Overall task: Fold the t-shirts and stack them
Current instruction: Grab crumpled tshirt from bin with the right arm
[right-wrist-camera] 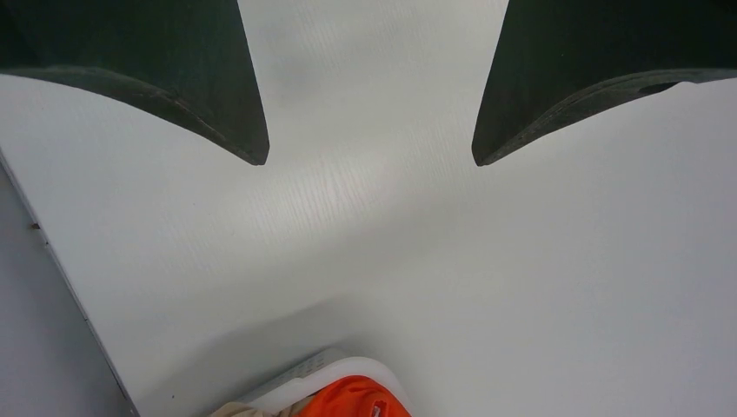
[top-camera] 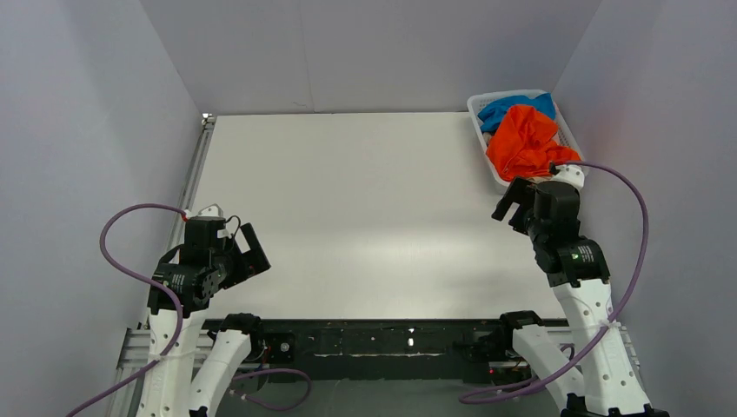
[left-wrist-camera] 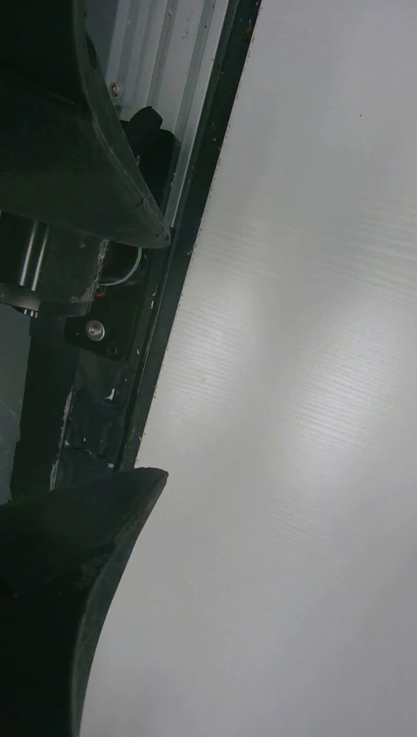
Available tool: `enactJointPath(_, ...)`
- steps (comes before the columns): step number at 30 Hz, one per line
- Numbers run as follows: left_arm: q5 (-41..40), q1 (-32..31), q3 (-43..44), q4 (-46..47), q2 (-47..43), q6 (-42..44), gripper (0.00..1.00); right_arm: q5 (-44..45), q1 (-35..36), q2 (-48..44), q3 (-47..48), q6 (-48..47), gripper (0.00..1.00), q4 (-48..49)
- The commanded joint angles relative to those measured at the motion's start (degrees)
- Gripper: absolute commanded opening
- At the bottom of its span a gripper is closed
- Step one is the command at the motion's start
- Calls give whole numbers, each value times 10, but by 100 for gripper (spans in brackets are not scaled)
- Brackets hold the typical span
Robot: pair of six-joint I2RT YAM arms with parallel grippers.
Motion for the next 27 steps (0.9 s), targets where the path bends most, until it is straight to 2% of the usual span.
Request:
enactJointPath(1,-4,2,15,-45,0,-2,100,9,0,-3,16,5,96,23)
enactJointPath(4,-5,2,11,-43,-3,-2,99,11,0,4,16,-1,96,32)
enactJointPath(10,0,2,8,-36,3,-5,99,-59,0,40,16,-21,96,77)
enactJointPath(14,6,2,10,-34,8,0,99,-25,0,88,38,-32,96,104)
enactJointPath(19,4,2,5,-31,3,-1,99,-7,-4,196,92,-37,96,126)
enactJointPath(27,16,2,-1,-24,-3,5,99,-35,-82,417,250,-53,95,125)
